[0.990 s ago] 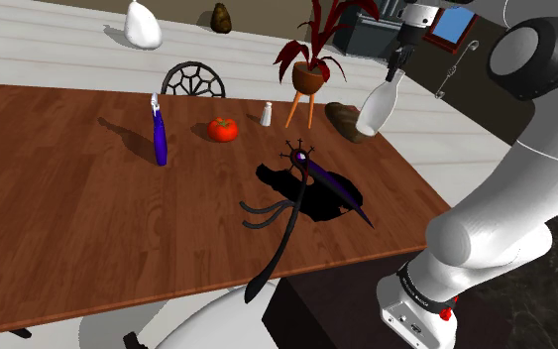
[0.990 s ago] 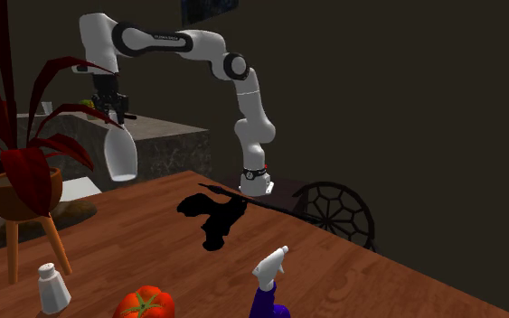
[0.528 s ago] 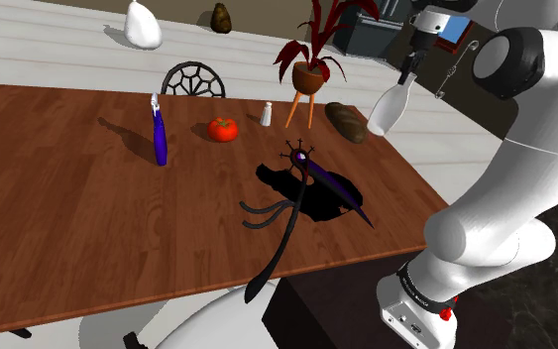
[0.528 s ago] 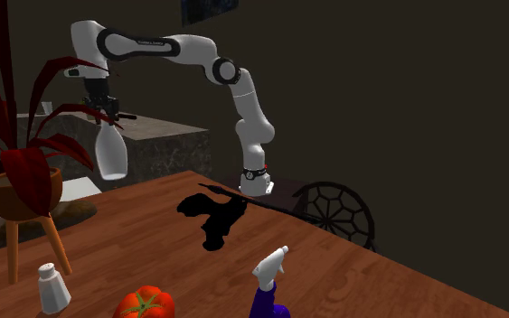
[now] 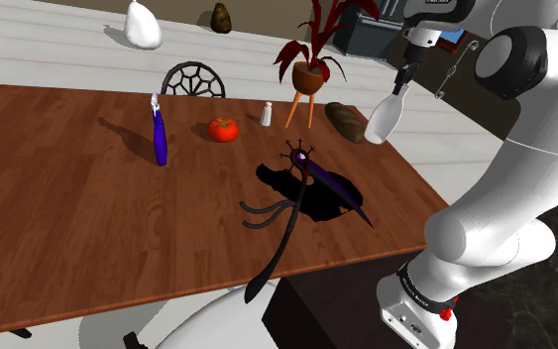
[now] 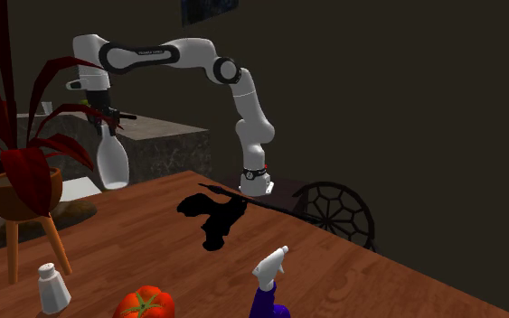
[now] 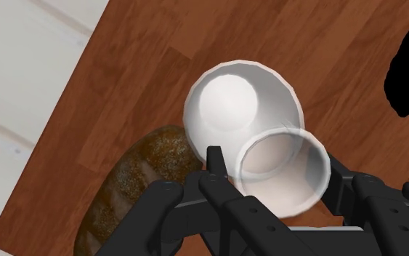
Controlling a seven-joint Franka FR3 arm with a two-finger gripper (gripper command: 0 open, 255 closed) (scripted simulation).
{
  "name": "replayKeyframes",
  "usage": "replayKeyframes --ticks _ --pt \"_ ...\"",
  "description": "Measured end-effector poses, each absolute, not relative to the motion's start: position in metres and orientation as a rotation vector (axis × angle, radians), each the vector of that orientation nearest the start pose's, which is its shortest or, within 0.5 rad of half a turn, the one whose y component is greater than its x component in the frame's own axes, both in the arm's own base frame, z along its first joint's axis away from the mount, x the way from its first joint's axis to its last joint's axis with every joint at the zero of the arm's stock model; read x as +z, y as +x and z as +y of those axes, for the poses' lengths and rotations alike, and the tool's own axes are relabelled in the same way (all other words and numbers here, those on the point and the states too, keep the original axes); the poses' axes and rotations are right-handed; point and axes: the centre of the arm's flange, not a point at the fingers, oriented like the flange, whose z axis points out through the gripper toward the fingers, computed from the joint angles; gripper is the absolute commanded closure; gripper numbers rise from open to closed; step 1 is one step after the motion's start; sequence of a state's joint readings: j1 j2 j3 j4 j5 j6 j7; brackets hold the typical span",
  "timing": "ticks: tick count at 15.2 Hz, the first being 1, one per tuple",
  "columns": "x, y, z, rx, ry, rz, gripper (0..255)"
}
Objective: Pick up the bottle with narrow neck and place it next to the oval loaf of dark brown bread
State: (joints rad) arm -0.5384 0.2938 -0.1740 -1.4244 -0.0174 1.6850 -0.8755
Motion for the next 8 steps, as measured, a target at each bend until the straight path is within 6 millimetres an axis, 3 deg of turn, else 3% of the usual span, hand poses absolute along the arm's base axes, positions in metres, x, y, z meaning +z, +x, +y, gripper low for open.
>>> replayKeyframes --ticks 8 --pt "0.487 0.498 -0.413 0.108 -3.155 -0.271 255"
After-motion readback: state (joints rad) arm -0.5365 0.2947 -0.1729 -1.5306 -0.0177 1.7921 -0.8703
